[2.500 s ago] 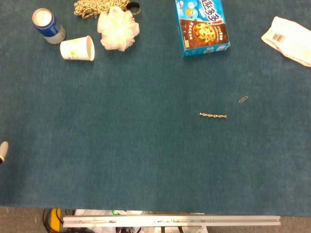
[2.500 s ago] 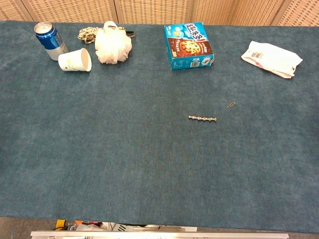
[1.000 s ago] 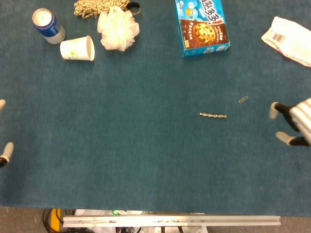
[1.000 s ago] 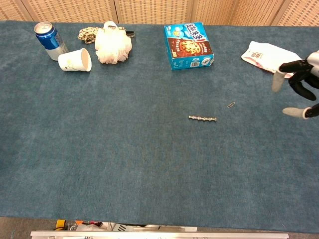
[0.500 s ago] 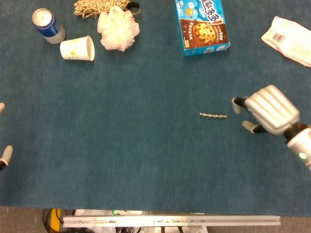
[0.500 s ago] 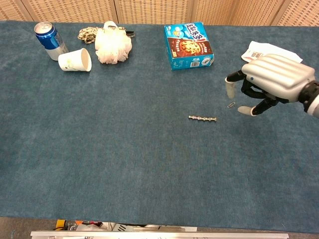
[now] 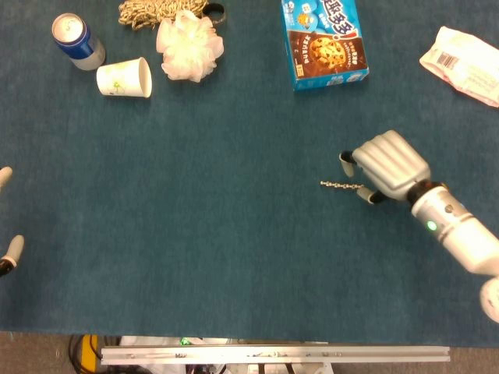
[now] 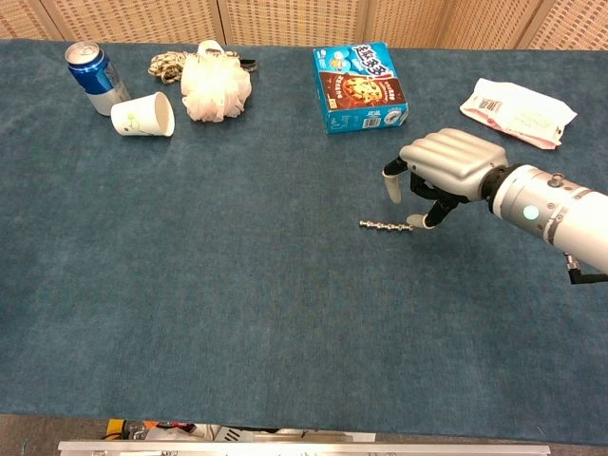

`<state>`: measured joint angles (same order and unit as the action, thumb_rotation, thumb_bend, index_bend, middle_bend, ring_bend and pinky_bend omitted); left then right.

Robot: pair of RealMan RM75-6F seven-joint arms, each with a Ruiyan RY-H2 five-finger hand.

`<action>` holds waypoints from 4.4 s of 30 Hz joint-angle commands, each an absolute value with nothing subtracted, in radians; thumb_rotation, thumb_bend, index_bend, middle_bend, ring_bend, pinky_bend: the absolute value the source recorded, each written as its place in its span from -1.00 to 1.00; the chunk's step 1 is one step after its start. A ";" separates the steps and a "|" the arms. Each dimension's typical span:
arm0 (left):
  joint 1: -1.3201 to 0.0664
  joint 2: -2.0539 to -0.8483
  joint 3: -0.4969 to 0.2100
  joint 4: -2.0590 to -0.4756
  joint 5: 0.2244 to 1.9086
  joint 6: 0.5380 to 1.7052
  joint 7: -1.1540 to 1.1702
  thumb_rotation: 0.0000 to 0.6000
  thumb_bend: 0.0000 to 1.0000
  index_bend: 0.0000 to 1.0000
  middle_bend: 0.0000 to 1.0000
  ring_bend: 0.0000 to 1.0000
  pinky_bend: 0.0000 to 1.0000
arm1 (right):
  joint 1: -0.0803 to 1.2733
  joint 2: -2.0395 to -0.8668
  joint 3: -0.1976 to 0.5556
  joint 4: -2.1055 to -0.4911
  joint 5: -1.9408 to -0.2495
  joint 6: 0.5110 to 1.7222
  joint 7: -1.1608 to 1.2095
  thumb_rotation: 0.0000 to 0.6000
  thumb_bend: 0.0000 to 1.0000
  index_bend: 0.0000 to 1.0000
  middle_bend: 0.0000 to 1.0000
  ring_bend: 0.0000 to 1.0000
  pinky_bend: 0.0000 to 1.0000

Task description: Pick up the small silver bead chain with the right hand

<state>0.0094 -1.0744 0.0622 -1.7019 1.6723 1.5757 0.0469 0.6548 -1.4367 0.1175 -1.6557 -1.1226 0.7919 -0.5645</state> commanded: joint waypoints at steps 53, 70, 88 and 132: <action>0.018 -1.080 0.053 -1.668 1.651 1.588 0.009 1.00 -0.35 -0.83 -0.73 -0.72 -0.94 | 0.890 -1.603 0.013 -1.523 -0.815 0.788 -0.623 1.00 -0.50 0.12 0.94 1.00 1.00; 0.019 -1.081 0.051 -1.665 1.652 1.592 0.006 1.00 -0.35 -0.83 -0.73 -0.72 -0.94 | 0.903 -1.605 -0.003 -1.520 -0.789 0.807 -0.636 1.00 -0.50 0.14 0.94 1.00 1.00; 0.024 -1.083 0.051 -1.654 1.650 1.598 -0.006 1.00 -0.35 -0.83 -0.74 -0.72 -0.94 | 0.916 -1.608 -0.013 -1.529 -0.763 0.816 -0.636 1.00 -0.21 0.25 0.95 1.00 1.00; 0.008 -1.083 0.056 -1.715 1.670 1.570 0.067 1.00 -0.35 -0.83 -0.74 -0.72 -0.94 | 0.664 -1.309 0.025 -1.599 -1.107 0.936 -0.199 1.00 -0.02 0.35 0.97 1.00 1.00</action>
